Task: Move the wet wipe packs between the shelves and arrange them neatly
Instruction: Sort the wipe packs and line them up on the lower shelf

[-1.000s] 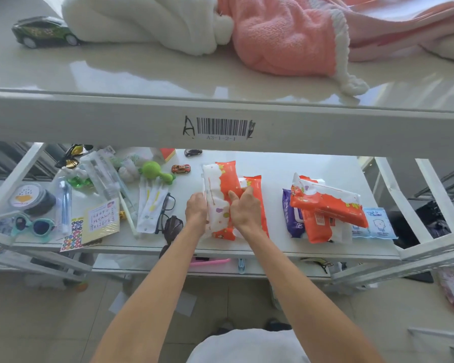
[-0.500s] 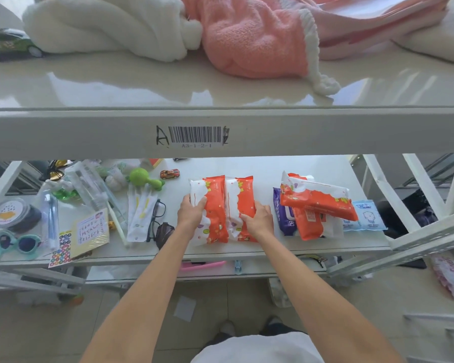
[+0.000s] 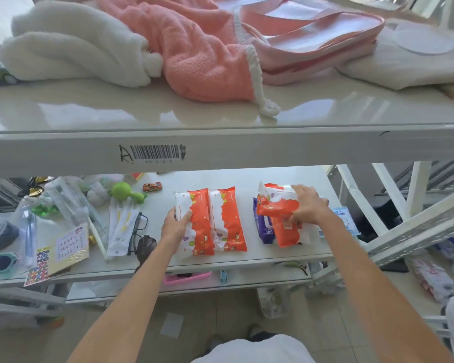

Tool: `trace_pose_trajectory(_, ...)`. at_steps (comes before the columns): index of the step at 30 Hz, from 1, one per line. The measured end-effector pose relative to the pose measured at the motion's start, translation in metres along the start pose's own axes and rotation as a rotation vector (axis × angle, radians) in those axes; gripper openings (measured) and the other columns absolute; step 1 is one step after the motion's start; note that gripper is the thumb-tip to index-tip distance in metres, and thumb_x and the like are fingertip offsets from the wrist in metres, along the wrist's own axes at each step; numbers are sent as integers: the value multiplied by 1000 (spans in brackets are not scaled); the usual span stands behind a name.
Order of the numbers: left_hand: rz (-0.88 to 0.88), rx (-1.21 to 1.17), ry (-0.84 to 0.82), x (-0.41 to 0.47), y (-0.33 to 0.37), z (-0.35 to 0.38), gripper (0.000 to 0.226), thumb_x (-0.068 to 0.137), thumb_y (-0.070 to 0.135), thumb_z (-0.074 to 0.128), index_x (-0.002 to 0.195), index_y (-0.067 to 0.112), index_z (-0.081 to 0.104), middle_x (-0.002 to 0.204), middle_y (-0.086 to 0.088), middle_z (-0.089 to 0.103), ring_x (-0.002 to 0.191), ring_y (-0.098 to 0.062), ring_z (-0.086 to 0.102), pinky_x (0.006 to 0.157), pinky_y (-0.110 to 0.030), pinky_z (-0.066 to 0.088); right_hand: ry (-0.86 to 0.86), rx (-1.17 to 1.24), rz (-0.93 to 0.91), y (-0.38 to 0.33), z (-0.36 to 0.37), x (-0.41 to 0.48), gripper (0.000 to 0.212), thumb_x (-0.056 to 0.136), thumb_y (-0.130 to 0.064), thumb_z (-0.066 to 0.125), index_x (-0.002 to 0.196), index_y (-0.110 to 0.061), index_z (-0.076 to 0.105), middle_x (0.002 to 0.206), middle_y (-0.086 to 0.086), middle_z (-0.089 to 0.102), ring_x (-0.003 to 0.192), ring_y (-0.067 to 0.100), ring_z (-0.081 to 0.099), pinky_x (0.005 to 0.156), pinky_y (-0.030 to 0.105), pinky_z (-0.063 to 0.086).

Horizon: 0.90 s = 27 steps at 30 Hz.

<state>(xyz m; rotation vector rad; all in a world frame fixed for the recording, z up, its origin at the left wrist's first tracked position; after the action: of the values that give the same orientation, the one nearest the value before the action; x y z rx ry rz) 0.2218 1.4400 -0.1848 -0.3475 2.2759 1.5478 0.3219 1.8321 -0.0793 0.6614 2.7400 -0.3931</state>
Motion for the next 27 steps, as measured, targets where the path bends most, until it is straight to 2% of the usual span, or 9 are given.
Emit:
trace_pose_trajectory(2, 9, 5, -19, -3, 3, 6, 50, 103, 39, 60, 145, 15, 51, 130, -10, 65, 111, -28, 65, 60, -26, 52, -102, -74, -10, 10, 14, 5, 104, 66, -23, 85, 156, -24, 32, 151, 2, 44, 141, 26, 38, 110, 53, 34)
trace_pose_trajectory(5, 24, 13, -51, -8, 7, 12, 50, 102, 34, 64, 145, 13, 52, 132, -10, 66, 112, -28, 65, 73, -31, 56, -51, -84, -25, 8, 12, 5, 85, 62, -28, 82, 140, -24, 46, 122, 4, 50, 122, 26, 53, 105, 50, 33)
trace_pose_trajectory(8, 37, 5, -78, -16, 9, 14, 55, 96, 33, 73, 143, 15, 51, 131, -7, 65, 116, -27, 64, 78, -30, 56, 23, -4, -27, 0, -10, -3, 80, 62, -42, 80, 131, -23, 45, 109, 3, 42, 111, 29, 56, 99, 47, 39)
trace_pose_trajectory(12, 39, -10, -95, -28, 6, 19, 57, 93, 32, 77, 141, 18, 49, 126, -3, 64, 117, -25, 63, 77, -31, 59, 202, 214, -218, -68, -32, -33, 83, 73, -64, 73, 136, -22, 38, 113, 2, 41, 108, 29, 53, 85, 42, 51)
trace_pose_trajectory(16, 33, 28, -58, -29, -1, 16, 60, 91, 39, 76, 143, 21, 51, 126, -3, 68, 118, -27, 67, 92, -42, 60, 57, 281, -1, -126, 40, -33, 115, 74, -84, 57, 155, -12, 20, 141, 25, 44, 123, 41, 58, 98, 49, 54)
trace_pose_trajectory(18, 30, 75, -34, -29, -4, 13, 58, 94, 39, 73, 144, 22, 50, 127, -3, 68, 115, -28, 67, 82, -41, 62, 47, 220, 60, -138, 70, -30, 118, 81, -80, 56, 159, -4, 11, 153, 29, 33, 140, 44, 41, 114, 52, 40)
trace_pose_trajectory(21, 19, 97, -31, -30, -6, 12, 52, 97, 37, 68, 145, 24, 50, 128, -5, 68, 111, -28, 68, 73, -44, 65, -3, 223, 31, -145, 92, -26, 107, 93, -66, 55, 161, 1, 5, 158, 30, 26, 147, 43, 28, 121, 49, 27)
trace_pose_trajectory(25, 52, 86, 4, -33, 4, 15, 52, 100, 33, 66, 147, 18, 49, 134, -3, 65, 120, -26, 64, 101, -45, 55, -67, 228, -92, -143, 97, -18, 90, 100, -54, 55, 162, -5, 11, 151, 25, 37, 143, 39, 37, 117, 47, 35)
trace_pose_trajectory(27, 44, 69, 11, -37, 10, 17, 52, 101, 32, 64, 148, 17, 47, 133, 0, 62, 119, -22, 60, 102, -41, 50, -51, 287, -148, -135, 82, -17, 70, 103, -44, 55, 157, -8, 29, 146, 22, 45, 135, 36, 48, 109, 43, 44)
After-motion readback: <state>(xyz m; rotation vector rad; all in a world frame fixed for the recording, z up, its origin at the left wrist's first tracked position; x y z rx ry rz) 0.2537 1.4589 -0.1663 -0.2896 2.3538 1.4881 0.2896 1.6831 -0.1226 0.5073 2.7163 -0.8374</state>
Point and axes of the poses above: each hand's wrist, its own x-axis towards the middle knuckle, its own z-axis out of the palm, y = z × x, the point moved 10 cm from there along x, towards the middle knuckle
